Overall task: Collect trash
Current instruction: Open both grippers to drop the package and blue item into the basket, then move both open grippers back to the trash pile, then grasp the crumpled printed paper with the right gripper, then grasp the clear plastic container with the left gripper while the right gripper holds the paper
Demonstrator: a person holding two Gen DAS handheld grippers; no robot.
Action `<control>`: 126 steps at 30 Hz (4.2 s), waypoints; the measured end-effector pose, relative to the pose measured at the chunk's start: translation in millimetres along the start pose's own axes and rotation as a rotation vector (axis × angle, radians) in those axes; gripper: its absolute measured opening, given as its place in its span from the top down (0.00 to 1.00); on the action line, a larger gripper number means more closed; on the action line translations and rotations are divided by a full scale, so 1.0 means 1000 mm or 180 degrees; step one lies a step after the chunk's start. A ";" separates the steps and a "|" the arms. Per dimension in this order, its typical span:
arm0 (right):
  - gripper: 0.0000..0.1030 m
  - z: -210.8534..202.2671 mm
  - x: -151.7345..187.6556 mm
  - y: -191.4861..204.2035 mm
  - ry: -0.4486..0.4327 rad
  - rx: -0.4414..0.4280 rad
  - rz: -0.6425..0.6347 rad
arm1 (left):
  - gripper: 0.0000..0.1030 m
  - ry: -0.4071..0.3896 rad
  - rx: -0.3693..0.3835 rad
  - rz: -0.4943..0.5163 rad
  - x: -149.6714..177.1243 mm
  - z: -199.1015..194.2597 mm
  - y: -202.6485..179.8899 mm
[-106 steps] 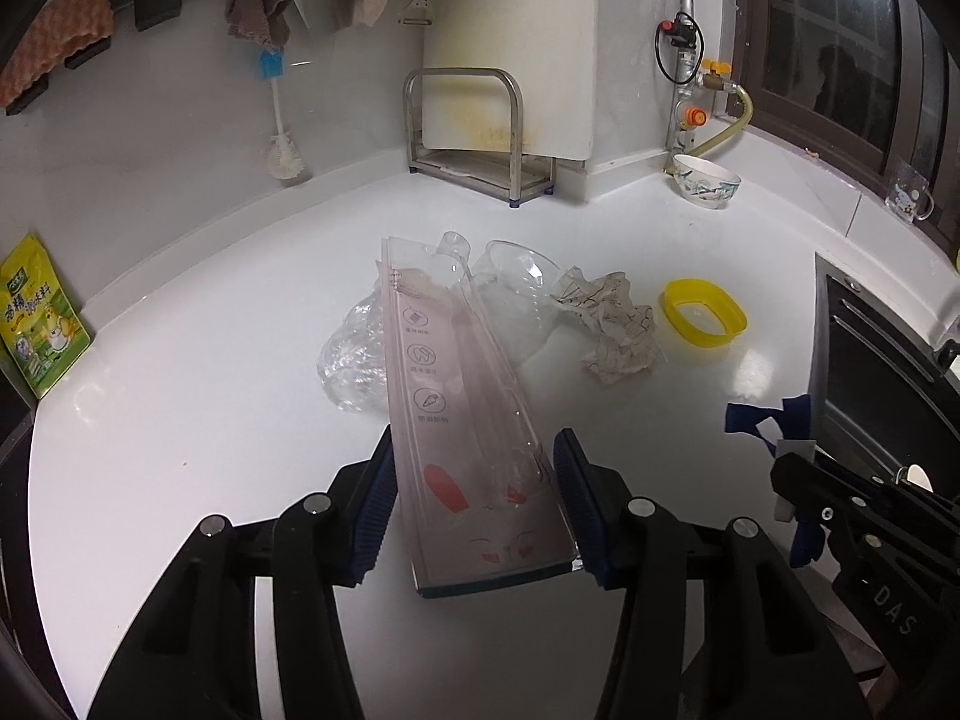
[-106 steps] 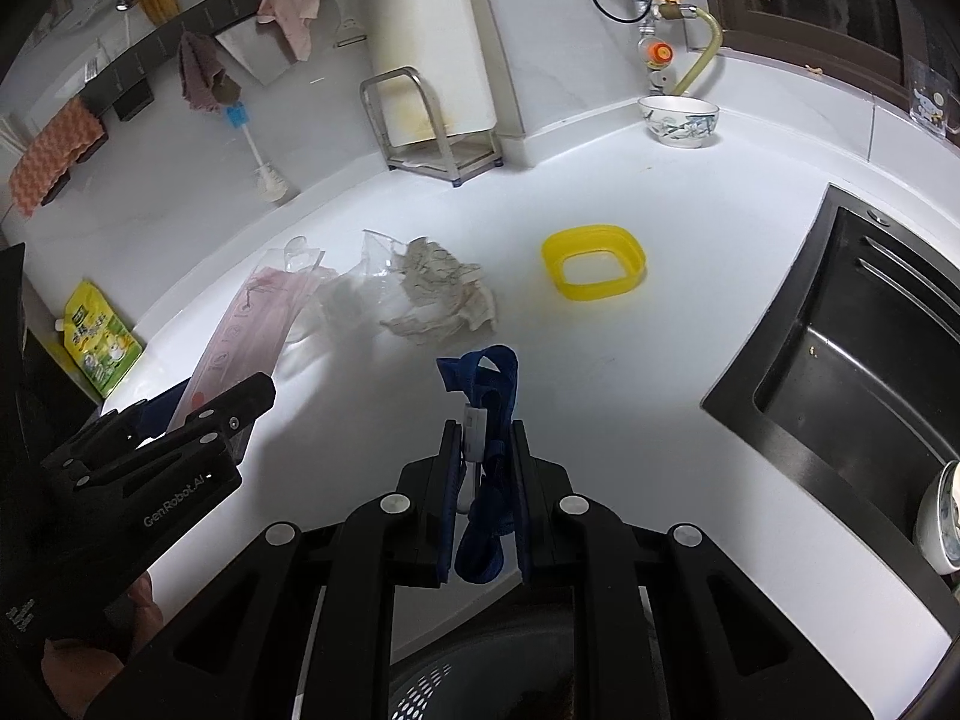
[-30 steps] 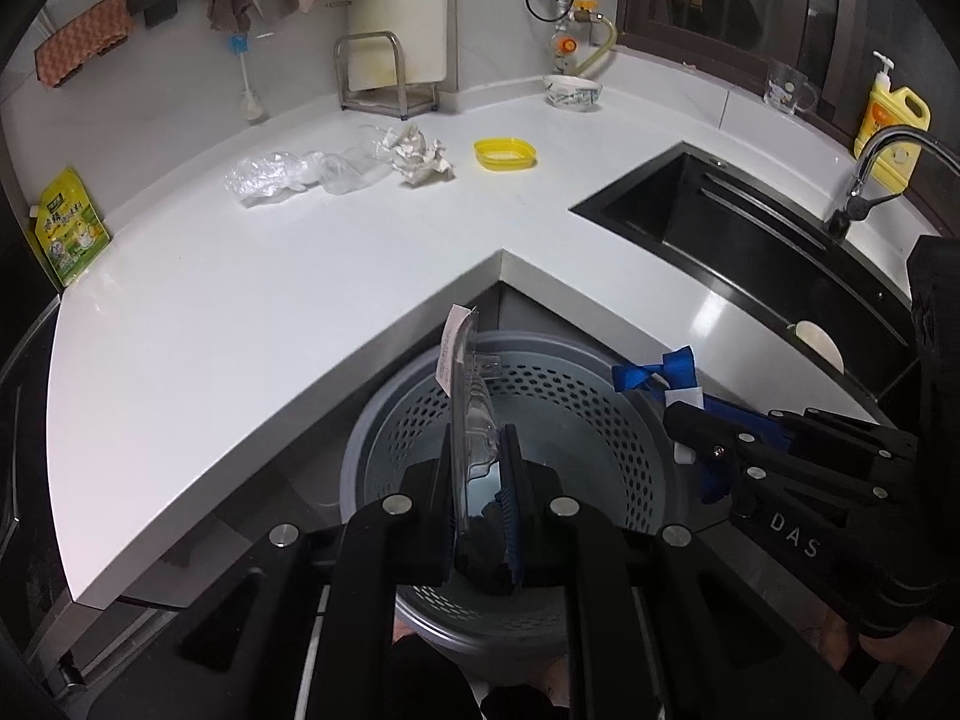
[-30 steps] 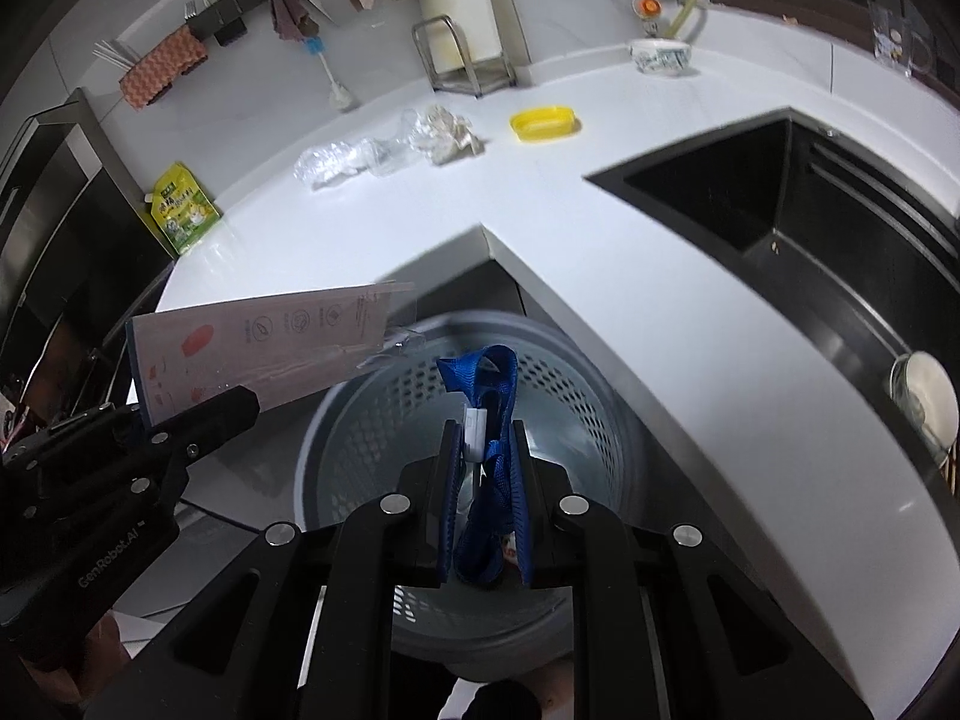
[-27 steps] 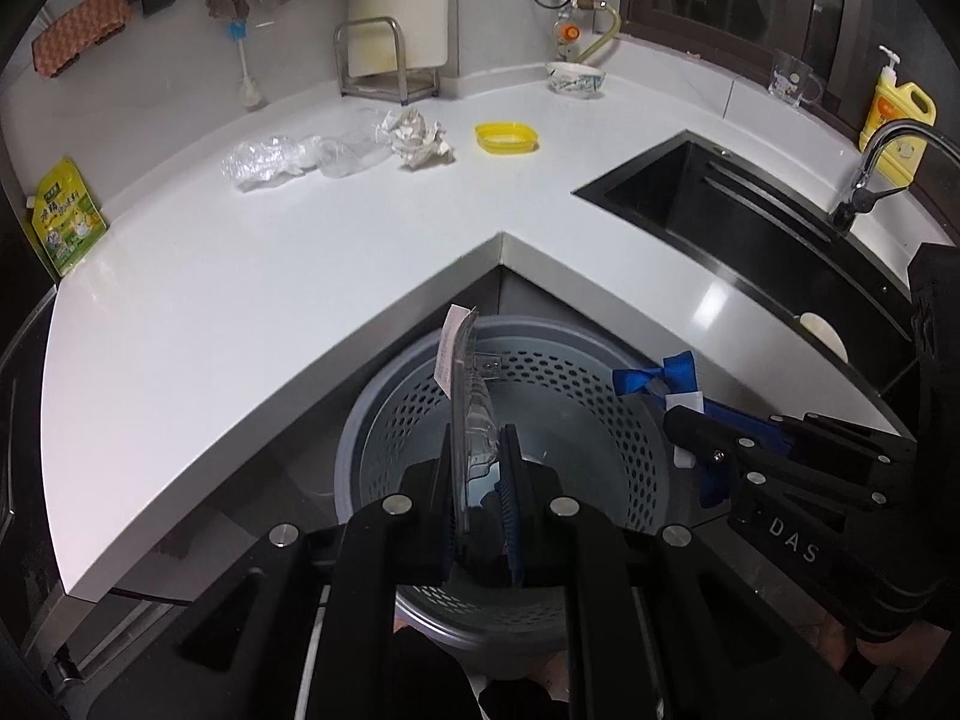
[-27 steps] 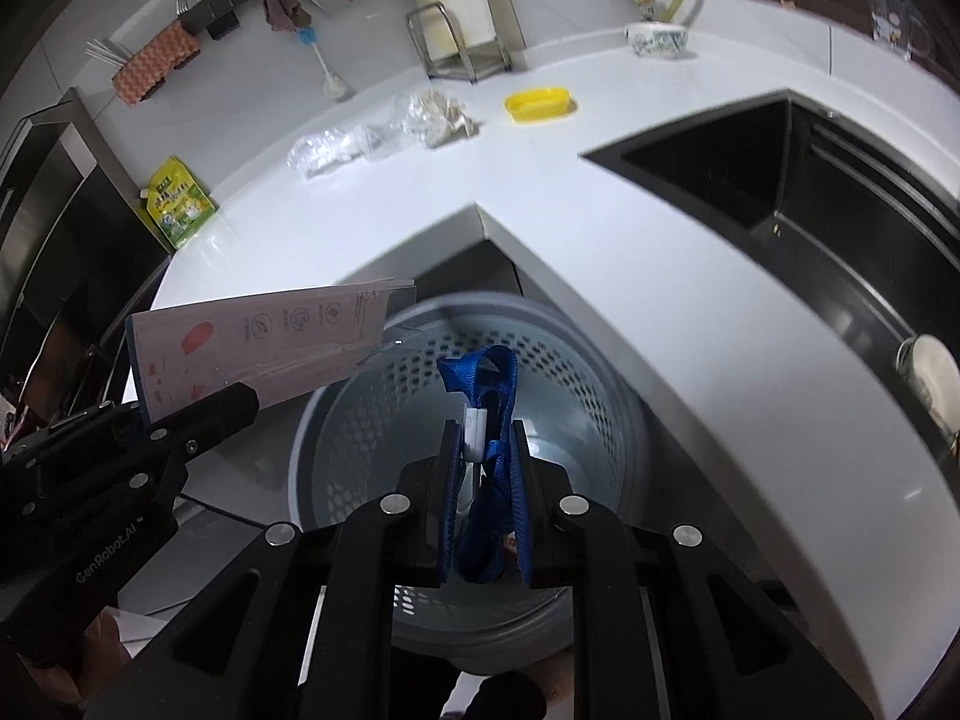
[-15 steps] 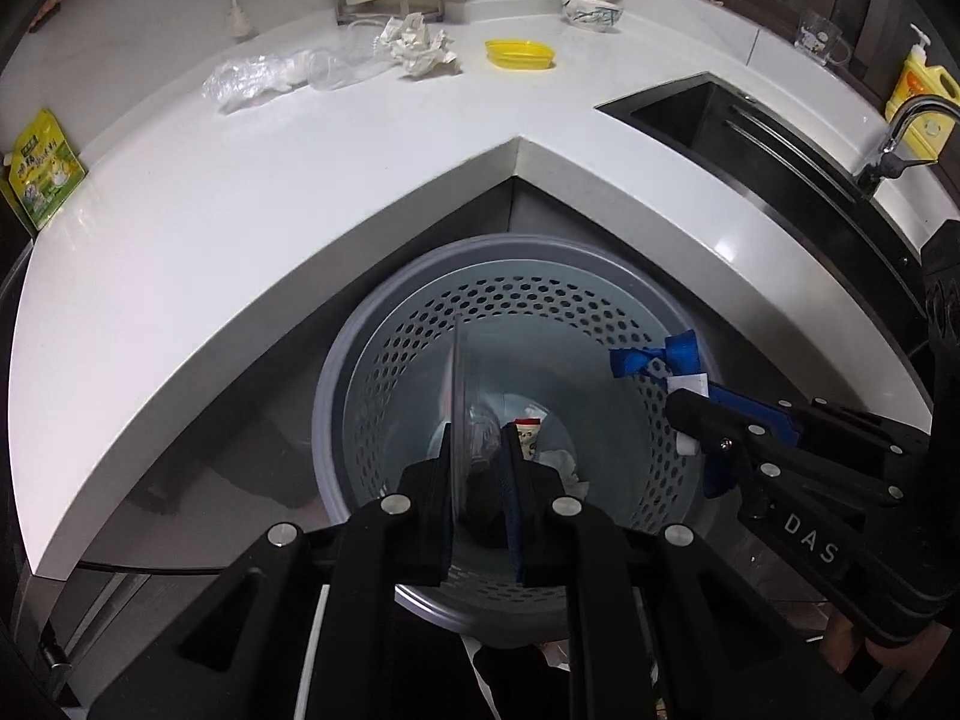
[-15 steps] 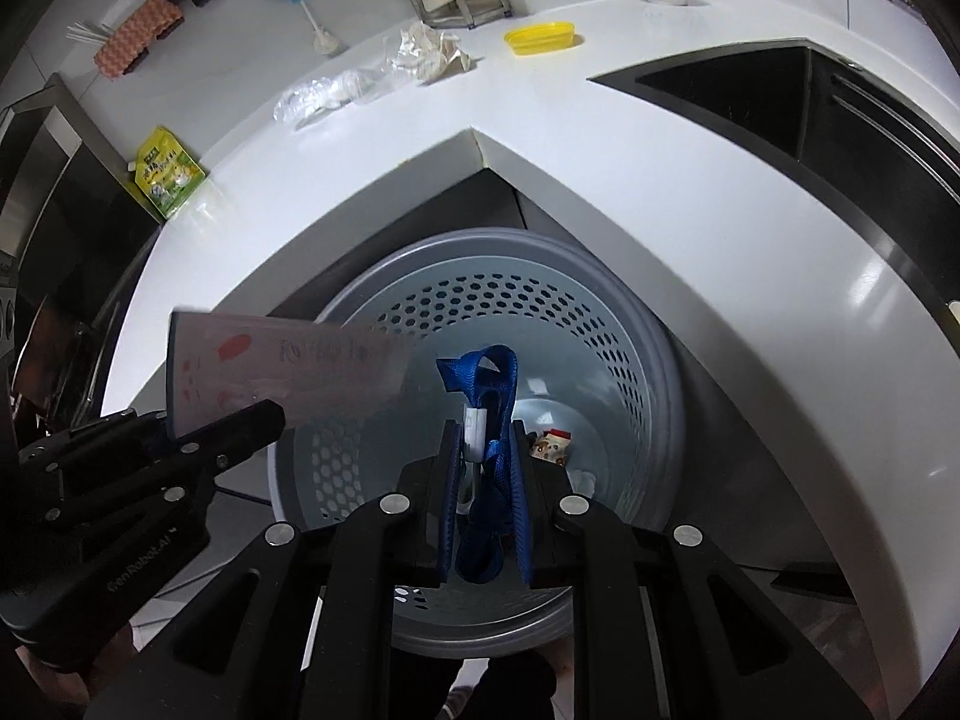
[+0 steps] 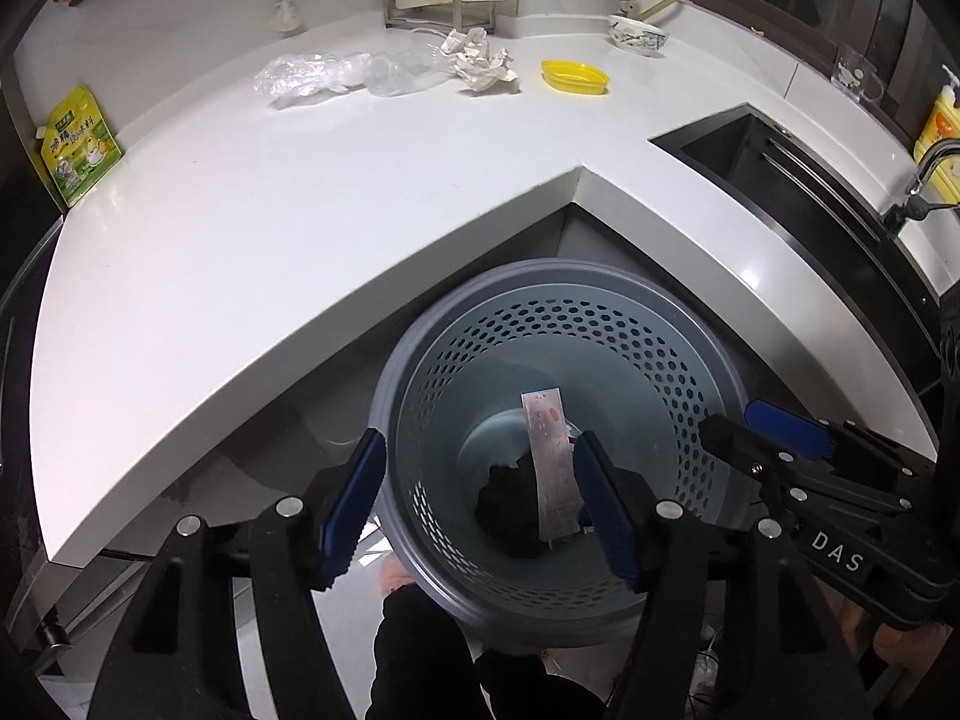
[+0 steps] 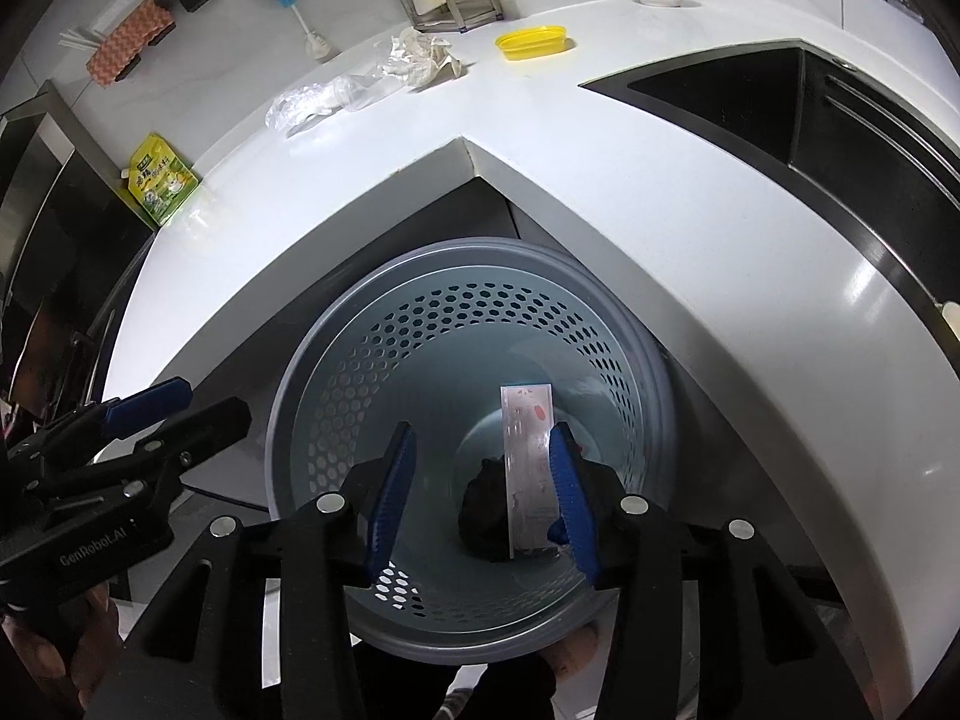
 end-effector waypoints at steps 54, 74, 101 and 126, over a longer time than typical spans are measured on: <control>0.48 0.094 -0.237 0.134 -0.0804 0.0204 0.0019 | 0.15 -0.0674 -0.0230 0.0018 -0.211 0.064 0.204; 0.39 0.158 -0.274 0.143 -0.0709 0.0564 -0.0319 | 0.15 -0.0655 -0.0118 0.0031 -0.223 0.087 0.213; 0.82 0.081 -0.235 0.099 -0.1070 0.0279 0.0314 | 0.15 -0.0519 0.0114 0.0260 -0.241 0.131 0.153; 0.82 0.062 -0.219 0.087 -0.1164 0.0301 0.0504 | 0.15 -0.0367 0.0112 0.0249 -0.282 0.183 0.137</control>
Point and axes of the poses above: each gripper's, at about its wrist camera, not at the fingertips, and z roughly the way its jaws point, y to its left, x to its underside, the point moved 1 cm from there along z, roughly the way its jaws point, and after that the axes turned 13 degrees about z, right-handed, at the moved point
